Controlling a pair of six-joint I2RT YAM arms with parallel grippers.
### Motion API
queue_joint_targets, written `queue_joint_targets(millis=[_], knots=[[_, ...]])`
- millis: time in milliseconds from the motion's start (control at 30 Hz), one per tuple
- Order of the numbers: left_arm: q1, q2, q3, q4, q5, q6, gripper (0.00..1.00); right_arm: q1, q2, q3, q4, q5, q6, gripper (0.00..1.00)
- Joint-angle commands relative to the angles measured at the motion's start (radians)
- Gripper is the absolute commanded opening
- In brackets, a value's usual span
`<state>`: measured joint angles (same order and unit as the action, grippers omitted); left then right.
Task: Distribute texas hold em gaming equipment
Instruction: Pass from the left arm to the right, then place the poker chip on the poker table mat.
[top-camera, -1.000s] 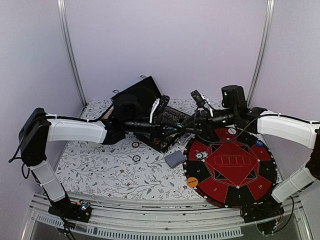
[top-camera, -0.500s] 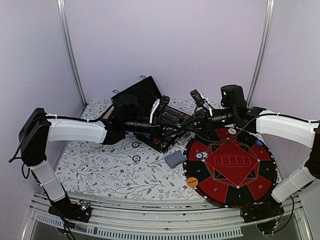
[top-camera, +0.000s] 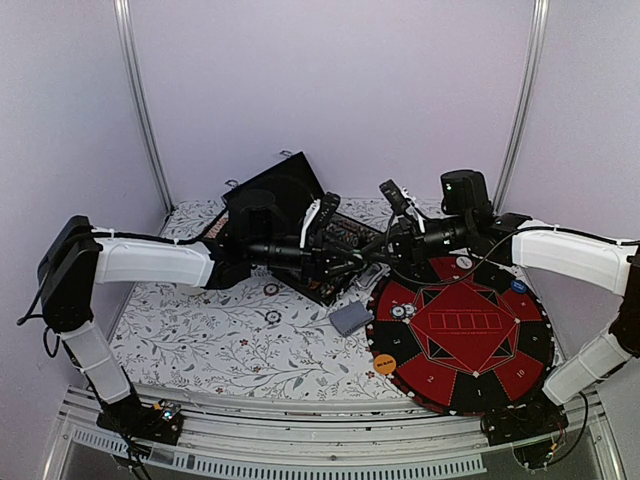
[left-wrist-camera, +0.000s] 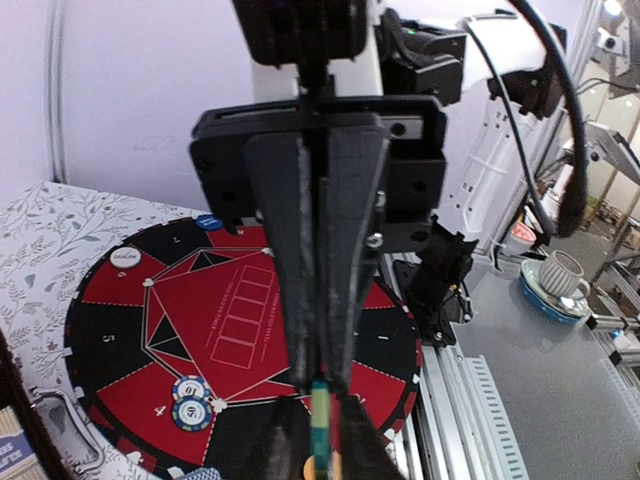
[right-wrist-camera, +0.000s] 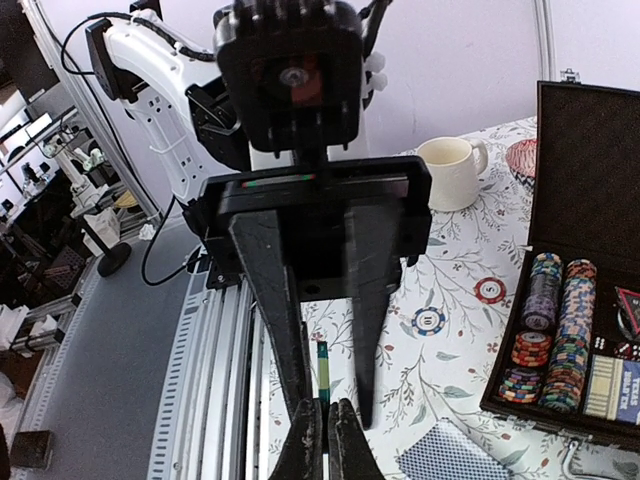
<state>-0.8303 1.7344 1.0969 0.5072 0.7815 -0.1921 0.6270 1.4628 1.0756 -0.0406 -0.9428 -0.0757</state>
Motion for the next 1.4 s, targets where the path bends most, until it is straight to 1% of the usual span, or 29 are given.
queue_joint_targets(millis=[0,33,133,233,267,367,467,567,667,833,900,967,1000,1033,1067,1200,1233,1267,1333,1367], knots=[[-0.007,-0.005,-0.008,0.008,-0.103,0.009,0.45,-0.038,-0.022,-0.014,-0.038,0.015,0.031,0.01],[-0.005,-0.002,-0.008,-0.005,-0.136,0.006,0.54,-0.061,-0.025,-0.033,-0.037,0.01,0.059,0.02],[0.008,0.007,-0.005,-0.037,-0.221,-0.009,0.74,-0.126,-0.03,-0.097,-0.029,0.033,0.132,0.02],[0.02,0.013,0.0,-0.075,-0.302,-0.01,0.85,-0.212,-0.013,-0.165,-0.031,0.056,0.2,0.02],[0.024,0.012,0.001,-0.09,-0.324,-0.009,0.87,-0.242,0.0,-0.188,-0.027,0.058,0.231,0.02],[0.032,0.002,-0.008,-0.118,-0.354,0.001,0.87,-0.313,0.068,-0.222,-0.051,0.125,0.288,0.02],[0.035,-0.013,-0.016,-0.16,-0.393,0.031,0.88,-0.331,0.183,-0.206,-0.053,0.122,0.285,0.02],[0.035,-0.019,-0.014,-0.2,-0.42,0.049,0.88,-0.33,0.304,-0.141,-0.063,0.098,0.295,0.02],[0.037,-0.027,-0.016,-0.225,-0.434,0.058,0.88,-0.331,0.388,-0.084,-0.104,0.096,0.276,0.02],[0.038,-0.037,-0.031,-0.233,-0.437,0.074,0.88,-0.33,0.453,-0.07,-0.178,0.115,0.242,0.02],[0.038,-0.032,-0.022,-0.244,-0.438,0.083,0.88,-0.329,0.445,-0.071,-0.2,0.167,0.24,0.03],[0.039,-0.03,-0.012,-0.261,-0.436,0.092,0.88,-0.329,0.433,-0.061,-0.235,0.228,0.234,0.12],[0.04,-0.03,-0.009,-0.265,-0.433,0.096,0.88,-0.327,0.428,-0.053,-0.258,0.25,0.226,0.19],[0.04,-0.03,-0.008,-0.267,-0.431,0.099,0.88,-0.322,0.423,-0.041,-0.287,0.278,0.217,0.3],[0.039,-0.033,-0.008,-0.268,-0.43,0.101,0.88,-0.312,0.42,-0.024,-0.317,0.317,0.202,0.35],[0.042,-0.044,-0.01,-0.273,-0.429,0.109,0.88,-0.243,0.401,0.06,-0.436,0.522,0.154,0.52],[0.043,-0.048,-0.012,-0.274,-0.429,0.109,0.88,-0.209,0.396,0.08,-0.457,0.584,0.146,0.64],[0.045,-0.05,-0.014,-0.274,-0.429,0.111,0.88,-0.178,0.392,0.09,-0.468,0.636,0.133,0.72],[0.048,-0.057,-0.02,-0.277,-0.43,0.116,0.88,-0.124,0.398,0.101,-0.484,0.739,0.098,0.92],[0.049,-0.061,-0.023,-0.278,-0.43,0.119,0.88,-0.104,0.4,0.103,-0.485,0.765,0.089,1.0]])
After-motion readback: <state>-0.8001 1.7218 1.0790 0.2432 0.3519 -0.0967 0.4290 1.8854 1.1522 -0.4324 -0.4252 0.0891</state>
